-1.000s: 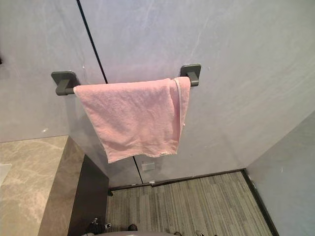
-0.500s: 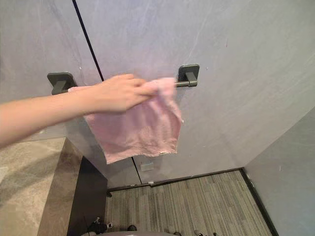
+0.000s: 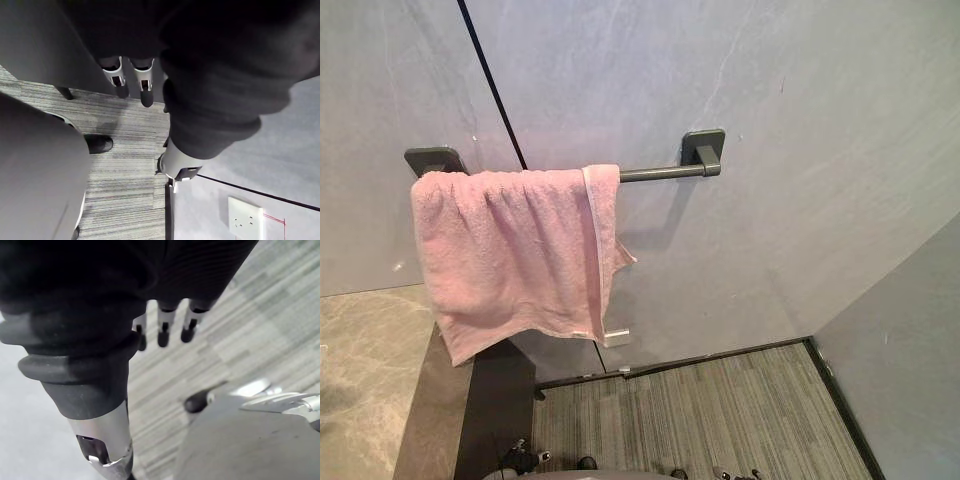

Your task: Organize washtable

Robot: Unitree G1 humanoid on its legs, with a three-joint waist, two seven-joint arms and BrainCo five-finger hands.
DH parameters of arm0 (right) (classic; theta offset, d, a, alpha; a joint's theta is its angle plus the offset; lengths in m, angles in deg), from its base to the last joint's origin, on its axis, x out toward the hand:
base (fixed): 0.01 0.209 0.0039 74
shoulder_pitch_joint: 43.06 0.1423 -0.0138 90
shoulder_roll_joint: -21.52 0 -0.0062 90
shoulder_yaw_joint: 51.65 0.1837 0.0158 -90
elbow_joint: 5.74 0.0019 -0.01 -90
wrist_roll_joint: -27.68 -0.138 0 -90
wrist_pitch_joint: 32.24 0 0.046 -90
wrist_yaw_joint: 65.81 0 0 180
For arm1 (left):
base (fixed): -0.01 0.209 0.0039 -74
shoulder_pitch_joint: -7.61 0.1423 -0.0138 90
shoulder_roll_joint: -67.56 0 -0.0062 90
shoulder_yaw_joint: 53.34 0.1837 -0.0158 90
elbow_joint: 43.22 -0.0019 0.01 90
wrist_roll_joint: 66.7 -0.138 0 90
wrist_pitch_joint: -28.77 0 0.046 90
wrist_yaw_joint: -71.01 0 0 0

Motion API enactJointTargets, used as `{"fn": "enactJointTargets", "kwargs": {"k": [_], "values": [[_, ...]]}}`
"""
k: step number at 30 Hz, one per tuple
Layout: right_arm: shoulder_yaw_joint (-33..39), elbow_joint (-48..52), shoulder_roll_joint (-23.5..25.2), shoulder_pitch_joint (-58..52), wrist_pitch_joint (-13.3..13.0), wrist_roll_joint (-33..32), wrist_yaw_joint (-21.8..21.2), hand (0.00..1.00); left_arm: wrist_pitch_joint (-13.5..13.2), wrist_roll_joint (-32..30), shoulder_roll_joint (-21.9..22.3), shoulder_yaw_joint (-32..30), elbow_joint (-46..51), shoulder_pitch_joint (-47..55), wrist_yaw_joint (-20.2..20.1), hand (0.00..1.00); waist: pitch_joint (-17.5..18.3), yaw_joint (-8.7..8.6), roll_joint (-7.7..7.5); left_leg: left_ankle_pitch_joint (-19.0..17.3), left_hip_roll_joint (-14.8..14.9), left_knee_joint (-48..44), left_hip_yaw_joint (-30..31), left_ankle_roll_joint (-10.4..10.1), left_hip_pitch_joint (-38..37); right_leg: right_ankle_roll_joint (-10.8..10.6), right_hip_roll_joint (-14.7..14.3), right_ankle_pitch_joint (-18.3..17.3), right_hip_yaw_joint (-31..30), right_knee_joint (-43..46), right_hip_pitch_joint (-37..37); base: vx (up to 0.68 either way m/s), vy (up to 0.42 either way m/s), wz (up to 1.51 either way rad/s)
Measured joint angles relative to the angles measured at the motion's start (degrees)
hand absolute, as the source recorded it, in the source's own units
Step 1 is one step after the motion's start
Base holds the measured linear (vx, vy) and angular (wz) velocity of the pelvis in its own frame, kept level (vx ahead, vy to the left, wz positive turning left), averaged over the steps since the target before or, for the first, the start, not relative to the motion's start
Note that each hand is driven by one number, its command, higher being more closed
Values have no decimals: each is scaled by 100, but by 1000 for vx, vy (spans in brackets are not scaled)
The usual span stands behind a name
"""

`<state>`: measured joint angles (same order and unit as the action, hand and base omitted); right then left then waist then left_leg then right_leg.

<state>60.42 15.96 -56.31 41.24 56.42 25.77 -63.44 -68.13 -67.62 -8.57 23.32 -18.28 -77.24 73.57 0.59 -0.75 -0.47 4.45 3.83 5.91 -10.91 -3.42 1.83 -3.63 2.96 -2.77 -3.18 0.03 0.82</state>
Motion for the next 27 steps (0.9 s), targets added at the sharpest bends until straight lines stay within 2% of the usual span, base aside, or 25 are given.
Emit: {"fn": "enactJointTargets", "kwargs": {"k": [4, 6, 7, 8, 10, 12, 13, 14, 16, 17, 19, 21, 23, 24, 25, 26, 27], "values": [[-5, 8, 2, 19, -9, -4, 18, 0, -62, 31, -12, 101, 43, -6, 16, 0, -72, 1, -5, -20, -4, 1, 4, -18, -72, -1, 6, -25, 12, -5, -69, 0, 0, 0], [-213, 173, 1, -3, -33, -50, 96, 0, -107, 179, -12, 322, 392, 97, 136, 0, -78, 9, -4, -22, -7, 1, 10, -20, -66, -45, 12, -58, 19, -4, -67, 0, 0, 0], [-643, 818, 44, -225, -78, -231, 226, 0, -177, 357, 51, 440, 1129, 334, 312, 0, -107, 10, -9, -22, -6, 1, 16, -20, -50, -52, 16, -68, 22, -3, -54, 0, 0, 0], [-974, 1670, 123, -434, -246, -455, 390, 0, -308, 494, 94, 397, 1923, 499, 544, 0, -121, 9, -9, -23, -4, 0, 16, -20, -18, -54, 16, -72, 18, -3, -23, 0, 0, 0], [-1164, 2369, 163, -533, -353, -543, 472, 0, -383, 502, 98, 250, 2533, 544, 711, 0, -119, 19, -4, -23, 2, 0, 11, -20, 30, -54, 15, -72, 7, 15, 44, 0, 0, 0], [-1343, 3488, 164, -539, -711, -678, 539, 0, -608, 441, 95, -190, 3662, 492, 1210, 0, -132, 30, 0, -19, 17, -8, 8, -16, 50, -31, 13, -53, 2, 38, 65, 0, 0, 0], [-1353, 3752, 162, -542, -772, -687, 543, 0, -639, 333, 95, -263, 3952, 487, 1368, 0, -130, 32, -2, -5, 19, -24, 5, 4, 41, -25, 14, -49, 2, 39, 60, 55, -21, 0], [-1361, 4465, 158, -541, -914, -664, 553, 0, -695, -80, 134, -258, 4785, 513, 1614, 0, -129, 49, -6, -3, 11, -34, -1, 10, 44, -21, 19, -45, 3, 38, 59, 57, -17, 1], [-1370, 5310, 163, -538, -1039, -638, 626, 0, -763, -528, 283, -280, 5742, 515, 1880, 0, -126, 70, -15, -10, 7, -38, -6, 21, 40, -19, 21, -40, 1, 29, 50, 51, -13, 0], [-1367, 5564, 163, -530, -1093, -633, 631, 0, -786, -634, 330, -296, 6056, 512, 1936, 0, -123, 75, -18, -11, 6, -38, -5, 22, 40, -19, 21, -40, 3, 25, 48, 49, -14, -1], [-1361, 6517, 163, -481, -1245, -485, 628, 0, -930, -886, 520, -325, 7384, 528, 2084, 0, -121, 119, -21, -12, 3, -40, 7, 23, 27, -19, 19, -39, 6, 16, 30, 15, -5, 0], [-1368, 6806, 169, -479, -1282, -460, 617, 0, -977, -886, 593, -261, 7885, 566, 2093, 0, -121, 152, -21, -11, 3, -41, 19, 23, 14, -19, 20, -39, 13, 14, 11, 0, 0, 3], [-1491, 7303, 212, -484, -1342, -472, 547, 0, -1025, -878, 580, 39, 8834, 743, 1971, 0, -118, 145, -15, -11, 5, -41, 140, 23, -34, -22, 32, -42, 129, -3, -90, -9, -7, 21], [-1591, 7505, 222, -474, -1365, -502, 484, 0, -1093, -829, 544, 410, 9245, 898, 1792, 0, -112, 151, -9, -11, 8, -40, 195, 23, -78, -39, 35, -56, 169, -2, -155, -35, -13, 24], [-1677, 7607, 221, -469, -1371, -636, 426, 0, -1170, -599, 522, 625, 9390, 1011, 1461, 0, -90, 165, 14, -11, 9, -39, 231, 24, -75, -42, 36, -59, 192, 7, -160, -40, -9, 15], [-1734, 7634, 223, -461, -1375, -696, 370, 0, -1205, -512, 521, 702, 9412, 1050, 1301, 0, -81, 168, 30, -10, 9, -38, 243, 25, -74, -44, 34, -60, 199, 10, -159, -71, -7, 8], [-2144, 7637, 209, -339, -1375, -749, 261, 0, -1220, -125, 488, 1035, 9514, 1253, 914, 0, -35, 151, 107, -8, -2, -35, 265, 27, -80, -49, 33, -64, 215, 46, -154, -67, 0, 5]]}}
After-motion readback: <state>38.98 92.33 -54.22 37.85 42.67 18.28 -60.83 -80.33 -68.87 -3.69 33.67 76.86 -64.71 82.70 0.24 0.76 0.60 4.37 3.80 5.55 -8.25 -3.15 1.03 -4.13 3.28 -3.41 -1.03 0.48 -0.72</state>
